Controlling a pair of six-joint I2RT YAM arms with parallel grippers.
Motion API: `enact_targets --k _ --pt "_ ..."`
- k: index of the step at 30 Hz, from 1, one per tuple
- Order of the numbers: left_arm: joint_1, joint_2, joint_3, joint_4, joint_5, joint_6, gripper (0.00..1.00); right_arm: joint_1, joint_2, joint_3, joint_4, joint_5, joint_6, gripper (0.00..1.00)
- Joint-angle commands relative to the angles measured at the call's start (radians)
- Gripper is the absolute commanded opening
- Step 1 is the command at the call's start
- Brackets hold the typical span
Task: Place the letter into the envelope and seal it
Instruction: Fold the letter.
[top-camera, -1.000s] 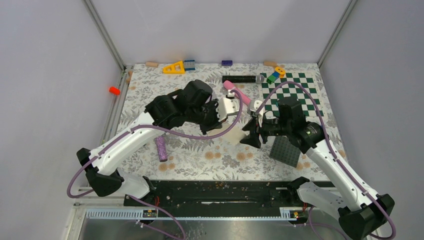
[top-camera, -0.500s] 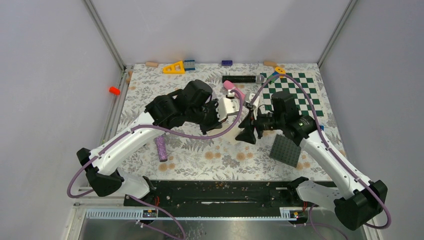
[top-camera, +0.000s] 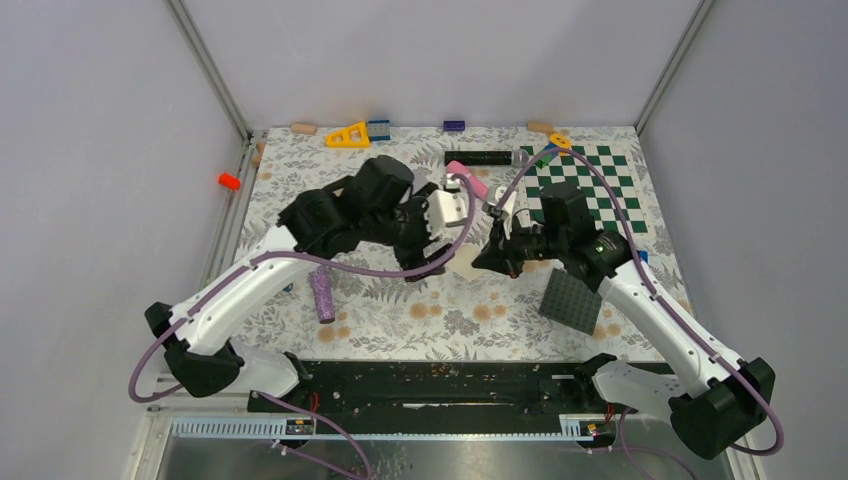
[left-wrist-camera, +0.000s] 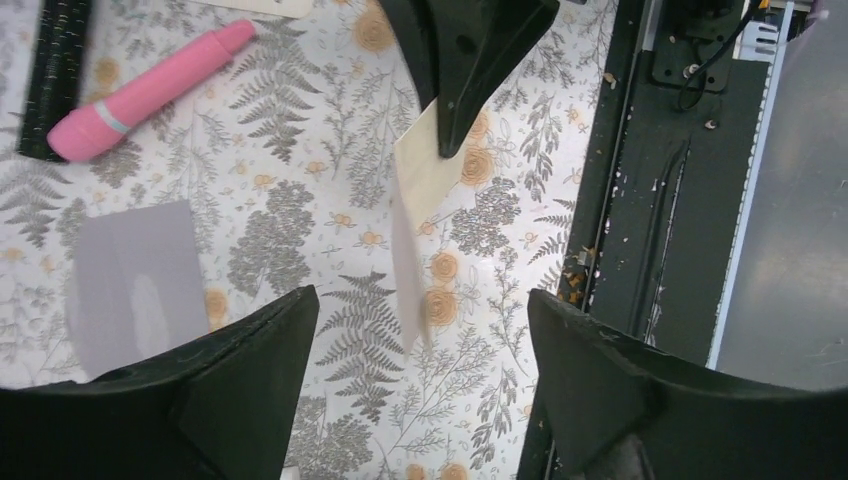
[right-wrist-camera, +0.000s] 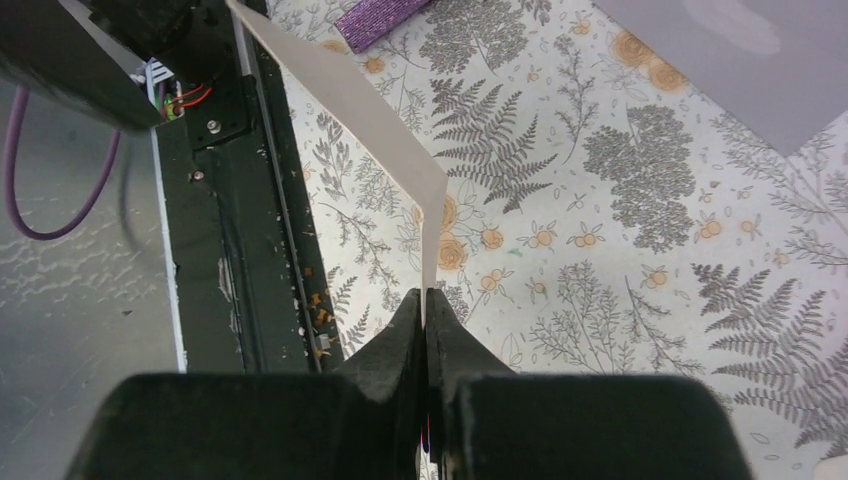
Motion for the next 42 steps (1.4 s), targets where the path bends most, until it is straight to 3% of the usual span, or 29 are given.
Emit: enact_targets --k 1,5,12,20,28,42 --pt "0.073 -0.13 0.08 0.029 0.096 0.001 0.85 0.009 -0.065 0.01 0.019 0.034 -0.038 0.0" --pt "0.181 -0.189 0.051 0.089 0.186 -0.025 0.93 0.008 -0.098 -0.005 0.019 0.012 -0.059 0.0" --pt "0.251 -0.163 -0.019 0.171 0.18 -0.071 0.93 0.007 -0.133 -0.021 0.017 -0.1 -0.062 0.0" --pt "0.224 -0.046 -0.039 0.166 0.26 -0.091 0.89 0.007 -0.127 -0.007 0.019 -0.16 -0.041 0.0" --pt "0.146 -0.033 -0.059 0.131 0.346 -0.055 0.85 0.008 -0.108 -0.011 0.064 -0.106 -0.006 0.0" --pt "0.077 0.044 -0.059 0.107 0.328 -0.042 0.74 0.007 -0.108 0.007 0.094 -0.178 0.055 0.0"
